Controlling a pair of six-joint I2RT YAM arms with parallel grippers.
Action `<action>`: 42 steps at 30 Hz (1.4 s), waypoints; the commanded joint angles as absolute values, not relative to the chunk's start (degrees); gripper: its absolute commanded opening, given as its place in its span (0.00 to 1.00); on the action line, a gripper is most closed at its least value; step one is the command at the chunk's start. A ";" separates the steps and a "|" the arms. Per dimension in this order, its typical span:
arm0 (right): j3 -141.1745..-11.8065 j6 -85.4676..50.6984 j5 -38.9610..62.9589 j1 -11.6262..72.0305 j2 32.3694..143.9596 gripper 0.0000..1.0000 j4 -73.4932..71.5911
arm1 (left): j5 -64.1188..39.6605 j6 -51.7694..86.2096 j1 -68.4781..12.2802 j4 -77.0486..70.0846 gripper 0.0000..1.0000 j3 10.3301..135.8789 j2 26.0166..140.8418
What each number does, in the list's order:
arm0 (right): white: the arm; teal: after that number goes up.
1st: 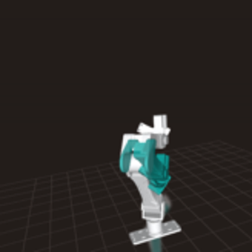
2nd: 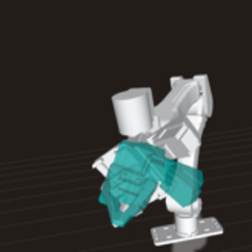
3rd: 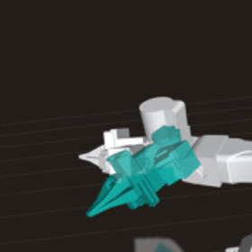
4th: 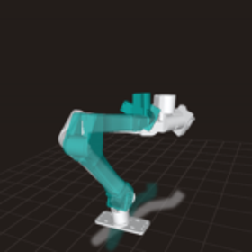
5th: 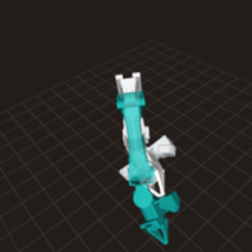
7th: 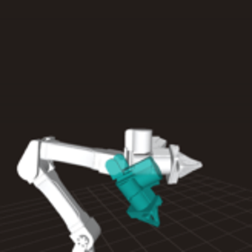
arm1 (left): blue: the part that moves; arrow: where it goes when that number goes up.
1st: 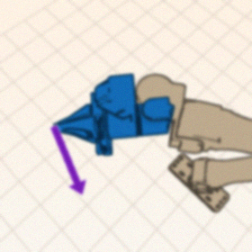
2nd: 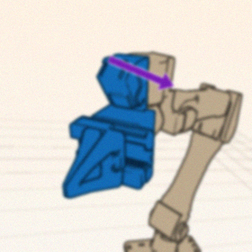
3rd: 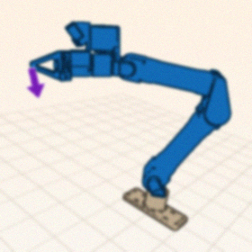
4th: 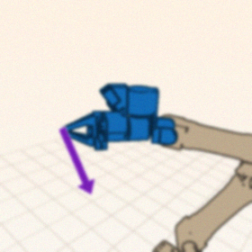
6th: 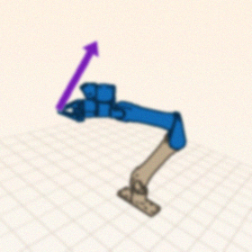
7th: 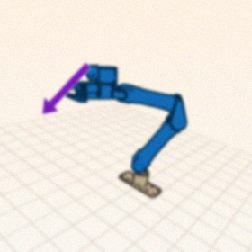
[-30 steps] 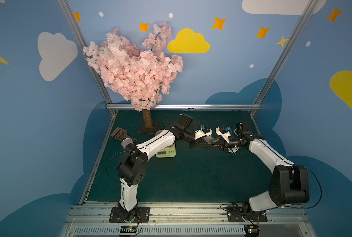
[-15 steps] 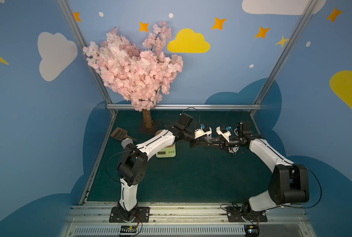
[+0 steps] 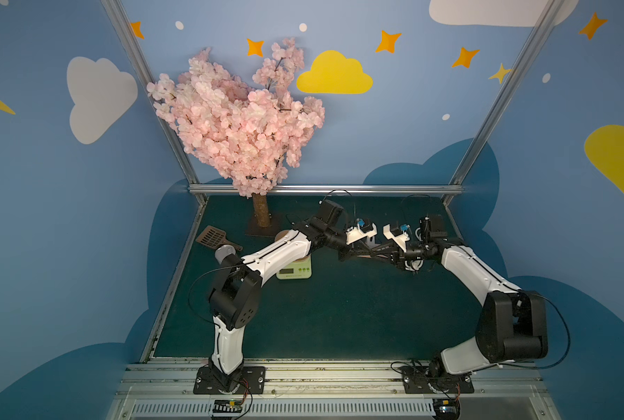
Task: Charge the electronic scale
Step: Pick up the charging cable from the center of the board.
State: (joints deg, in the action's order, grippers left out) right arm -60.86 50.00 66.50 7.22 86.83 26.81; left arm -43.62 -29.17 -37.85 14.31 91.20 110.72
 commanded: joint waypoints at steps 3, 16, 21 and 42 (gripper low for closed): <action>-61.41 49.82 67.31 6.86 86.40 0.18 27.17 | -43.99 -29.40 -37.97 14.01 0.09 92.02 110.22; -60.52 49.83 67.03 5.85 85.13 0.23 26.82 | -43.24 -29.71 -37.88 14.05 0.09 91.22 109.26; -60.51 50.12 67.60 5.84 85.27 0.16 26.85 | -43.46 -29.47 -37.76 13.63 0.09 91.21 109.25; -60.55 49.22 70.14 5.88 85.79 0.13 25.61 | -44.87 -27.51 -37.79 11.69 0.11 90.68 109.16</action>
State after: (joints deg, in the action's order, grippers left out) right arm -60.84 49.74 68.07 5.65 86.54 25.87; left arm -43.77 -28.01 -37.76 12.43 91.18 110.67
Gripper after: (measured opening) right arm 0.128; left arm 0.112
